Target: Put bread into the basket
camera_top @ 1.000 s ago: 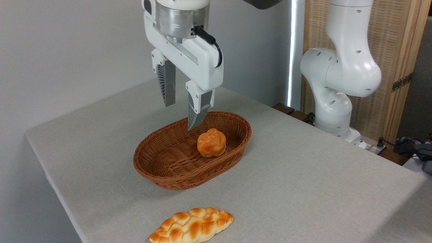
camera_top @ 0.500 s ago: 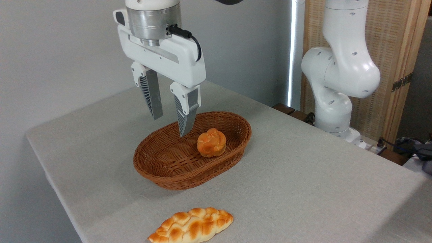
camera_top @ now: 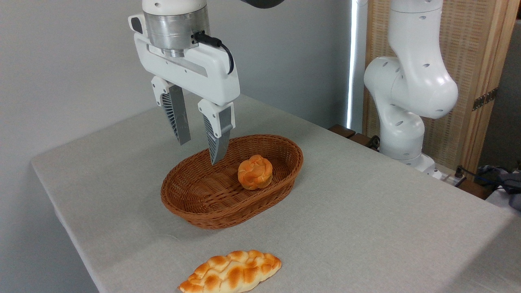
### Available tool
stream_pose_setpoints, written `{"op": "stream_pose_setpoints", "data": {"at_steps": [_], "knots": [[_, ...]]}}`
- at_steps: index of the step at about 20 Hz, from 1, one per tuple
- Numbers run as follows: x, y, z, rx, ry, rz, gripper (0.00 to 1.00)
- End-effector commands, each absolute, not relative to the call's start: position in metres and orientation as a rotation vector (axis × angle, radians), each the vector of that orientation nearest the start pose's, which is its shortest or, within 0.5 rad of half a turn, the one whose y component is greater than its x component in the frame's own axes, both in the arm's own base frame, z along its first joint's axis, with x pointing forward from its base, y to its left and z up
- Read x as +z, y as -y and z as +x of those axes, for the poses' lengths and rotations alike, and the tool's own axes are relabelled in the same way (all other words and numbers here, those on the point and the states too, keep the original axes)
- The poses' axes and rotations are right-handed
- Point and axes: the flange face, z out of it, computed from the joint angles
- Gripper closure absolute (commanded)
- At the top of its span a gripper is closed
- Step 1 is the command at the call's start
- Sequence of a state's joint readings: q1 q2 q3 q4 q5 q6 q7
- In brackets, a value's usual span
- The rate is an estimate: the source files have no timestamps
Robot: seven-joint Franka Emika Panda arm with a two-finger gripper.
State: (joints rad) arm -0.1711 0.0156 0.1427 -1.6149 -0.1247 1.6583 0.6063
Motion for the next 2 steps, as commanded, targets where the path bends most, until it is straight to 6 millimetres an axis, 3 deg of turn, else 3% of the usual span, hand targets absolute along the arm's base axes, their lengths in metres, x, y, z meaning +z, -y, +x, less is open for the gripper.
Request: {"op": "stream_pose_setpoints", "data": {"at_steps": [1,2], "knots": [[0.6115,0.0247,0.5642,-0.098,-0.97,-3.088,0.0],[0.6107,0.0238,0.5646,-0.095,-0.968,-3.088,0.0]]}}
